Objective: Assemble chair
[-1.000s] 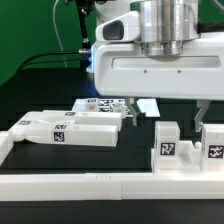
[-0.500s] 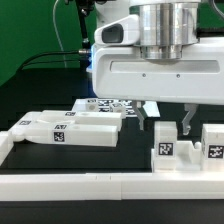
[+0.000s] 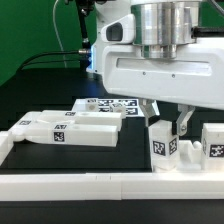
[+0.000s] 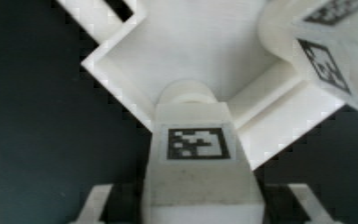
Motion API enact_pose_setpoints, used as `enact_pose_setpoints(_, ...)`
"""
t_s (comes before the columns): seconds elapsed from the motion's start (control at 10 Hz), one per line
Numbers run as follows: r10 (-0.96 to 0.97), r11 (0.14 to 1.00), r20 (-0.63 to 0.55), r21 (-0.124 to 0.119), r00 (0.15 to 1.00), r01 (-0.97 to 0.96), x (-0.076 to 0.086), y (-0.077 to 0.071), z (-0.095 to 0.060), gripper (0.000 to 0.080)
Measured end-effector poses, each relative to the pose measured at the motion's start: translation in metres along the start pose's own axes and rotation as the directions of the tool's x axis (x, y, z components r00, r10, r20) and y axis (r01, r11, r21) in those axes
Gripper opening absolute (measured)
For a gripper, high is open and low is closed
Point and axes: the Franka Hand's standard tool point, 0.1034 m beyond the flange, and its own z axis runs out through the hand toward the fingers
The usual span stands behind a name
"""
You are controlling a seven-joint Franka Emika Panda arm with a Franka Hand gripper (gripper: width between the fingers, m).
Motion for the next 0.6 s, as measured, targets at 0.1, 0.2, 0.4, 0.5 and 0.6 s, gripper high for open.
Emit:
enact_pose_setpoints(0.1, 0.159, 0.987, -0.003, -0.001, 0.987, -0.159, -0.0026, -0.0012, -0.0001, 0.0282)
enact_pose_setpoints(0.2, 0.282, 0.959, 0.002, 0.013, 0.959, -0.282, -0.0018, -0.0027, -0.0005, 0.0282)
enact_pose_setpoints(0.4, 0.52, 0.853, 0.034, 0.036, 0.854, -0.521, -0.0023, -0.003, 0.0015, 0.0282)
enact_pose_setpoints(0.5, 0.537, 0.842, 0.034, 0.036, 0.843, -0.538, -0.0023, -0.0029, 0.0017, 0.0282)
enact_pose_setpoints(0.6, 0.524, 0.85, 0.033, 0.036, 0.851, -0.525, -0.0022, -0.0029, 0.0017, 0.0284)
